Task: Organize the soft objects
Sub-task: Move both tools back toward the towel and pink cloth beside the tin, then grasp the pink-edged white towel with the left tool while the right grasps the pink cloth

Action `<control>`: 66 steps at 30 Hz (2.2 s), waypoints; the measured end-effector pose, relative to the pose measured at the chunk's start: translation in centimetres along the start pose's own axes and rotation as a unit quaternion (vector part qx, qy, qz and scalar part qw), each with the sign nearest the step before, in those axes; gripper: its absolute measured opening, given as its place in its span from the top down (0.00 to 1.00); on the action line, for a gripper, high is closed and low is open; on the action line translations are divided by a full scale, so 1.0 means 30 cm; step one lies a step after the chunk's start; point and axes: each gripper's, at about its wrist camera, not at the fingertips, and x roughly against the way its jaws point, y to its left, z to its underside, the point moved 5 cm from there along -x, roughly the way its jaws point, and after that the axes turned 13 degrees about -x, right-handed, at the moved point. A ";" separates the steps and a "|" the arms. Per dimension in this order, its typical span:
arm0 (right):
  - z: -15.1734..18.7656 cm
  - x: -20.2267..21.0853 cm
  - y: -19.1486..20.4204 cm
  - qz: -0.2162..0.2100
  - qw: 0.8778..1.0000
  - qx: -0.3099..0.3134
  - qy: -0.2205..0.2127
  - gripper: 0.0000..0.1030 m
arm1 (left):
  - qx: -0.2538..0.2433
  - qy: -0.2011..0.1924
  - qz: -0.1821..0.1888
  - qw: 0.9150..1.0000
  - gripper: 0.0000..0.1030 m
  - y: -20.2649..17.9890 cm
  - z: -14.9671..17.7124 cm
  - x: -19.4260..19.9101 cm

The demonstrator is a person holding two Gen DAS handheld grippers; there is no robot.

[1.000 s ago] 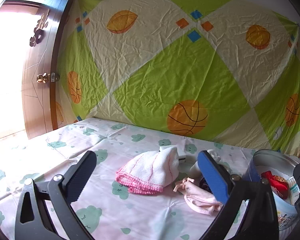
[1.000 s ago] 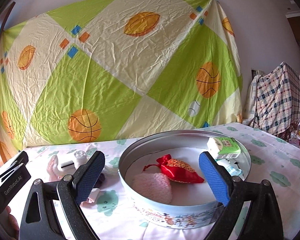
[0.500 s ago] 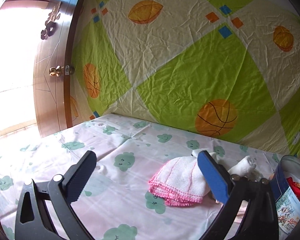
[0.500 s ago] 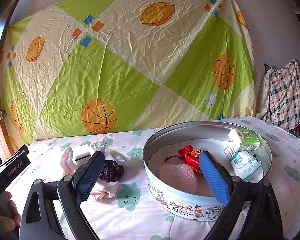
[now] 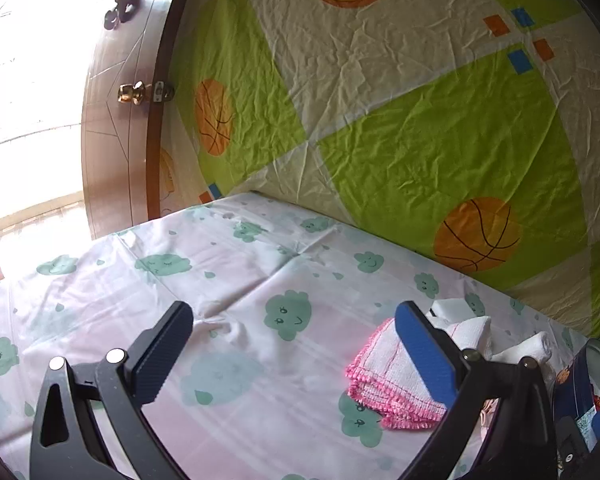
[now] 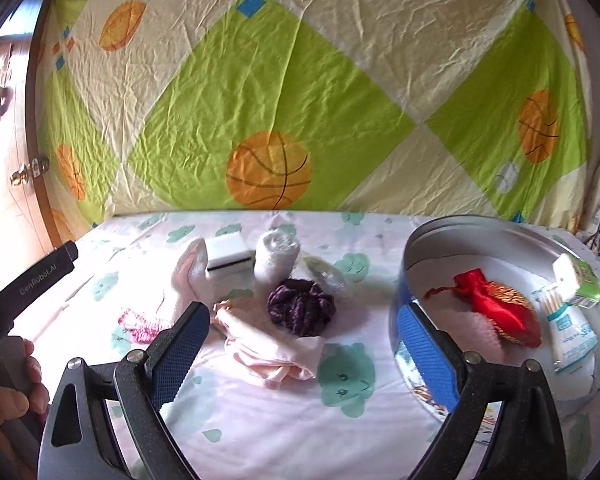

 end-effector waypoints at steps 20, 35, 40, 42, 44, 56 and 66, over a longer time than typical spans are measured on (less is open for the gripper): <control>0.092 -0.273 0.101 0.001 0.981 0.056 0.185 0.67 | -0.002 0.009 0.020 1.000 0.01 -0.007 0.004 -0.015; 0.001 -0.036 -0.039 -0.119 0.990 -0.026 0.074 0.92 | -0.051 -0.004 0.052 0.997 0.01 -0.088 -0.006 0.001; -0.052 0.046 -0.047 -0.108 0.994 -0.018 -0.006 0.92 | -0.080 0.005 0.092 0.993 0.01 -0.199 -0.002 -0.003; -0.073 0.085 -0.051 -0.095 0.994 -0.013 -0.045 0.92 | -0.090 0.026 0.104 0.990 0.01 -0.257 0.004 -0.030; -0.089 0.112 -0.062 -0.082 0.994 -0.011 -0.073 0.92 | -0.102 0.049 0.101 0.988 0.01 -0.311 0.008 -0.062; -0.131 0.115 -0.128 -0.065 0.993 -0.035 -0.092 0.92 | -0.110 0.147 0.117 0.976 0.37 -0.435 0.055 -0.201; -0.126 0.117 -0.135 -0.052 0.993 -0.035 -0.100 0.92 | -0.065 0.032 0.148 0.986 0.83 -0.382 -0.001 -0.061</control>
